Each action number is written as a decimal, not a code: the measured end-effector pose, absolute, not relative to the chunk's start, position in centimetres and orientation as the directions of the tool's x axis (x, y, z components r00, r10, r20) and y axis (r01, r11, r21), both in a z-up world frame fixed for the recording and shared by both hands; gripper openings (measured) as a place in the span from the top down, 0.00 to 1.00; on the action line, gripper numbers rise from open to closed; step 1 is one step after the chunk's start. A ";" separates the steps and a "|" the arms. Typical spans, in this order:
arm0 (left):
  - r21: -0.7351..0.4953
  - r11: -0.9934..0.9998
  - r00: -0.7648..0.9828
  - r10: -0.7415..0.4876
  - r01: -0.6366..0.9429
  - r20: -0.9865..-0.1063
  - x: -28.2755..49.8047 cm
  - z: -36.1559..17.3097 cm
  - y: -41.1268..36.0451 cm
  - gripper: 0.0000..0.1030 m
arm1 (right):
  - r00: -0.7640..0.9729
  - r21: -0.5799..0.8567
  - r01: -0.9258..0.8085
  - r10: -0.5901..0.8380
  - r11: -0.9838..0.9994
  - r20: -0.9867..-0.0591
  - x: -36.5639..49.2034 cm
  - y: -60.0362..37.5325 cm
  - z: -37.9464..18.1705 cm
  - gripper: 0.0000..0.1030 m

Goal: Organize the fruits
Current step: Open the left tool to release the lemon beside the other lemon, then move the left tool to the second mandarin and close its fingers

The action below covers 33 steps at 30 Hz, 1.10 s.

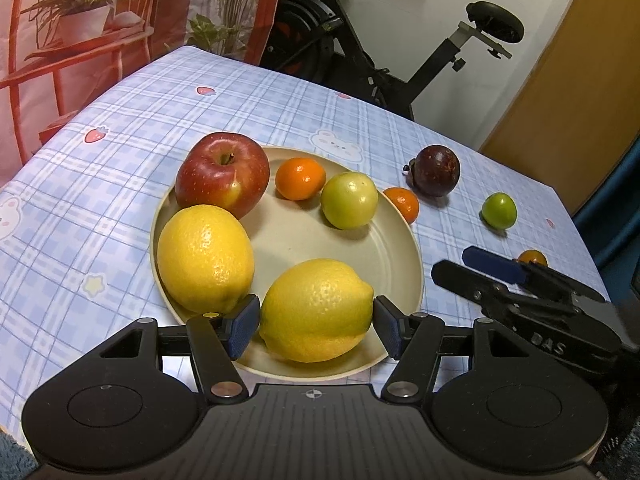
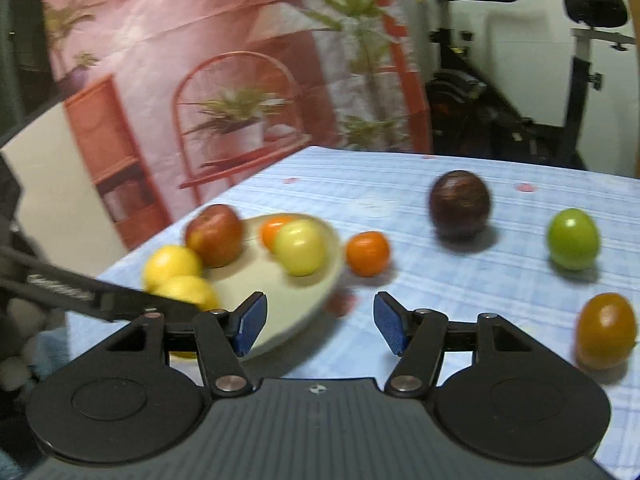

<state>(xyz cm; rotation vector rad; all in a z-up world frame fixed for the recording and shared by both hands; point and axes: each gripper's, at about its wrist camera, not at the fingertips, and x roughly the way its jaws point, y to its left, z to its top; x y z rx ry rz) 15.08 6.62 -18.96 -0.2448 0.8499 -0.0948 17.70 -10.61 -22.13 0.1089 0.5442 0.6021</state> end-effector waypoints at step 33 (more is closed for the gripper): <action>-0.278 0.943 0.533 -0.332 0.182 -0.778 31.2 -19.7 -0.1 0.50 | 0.772 0.267 -0.360 0.446 0.894 -0.452 21.3 -12.6 -23.5 0.45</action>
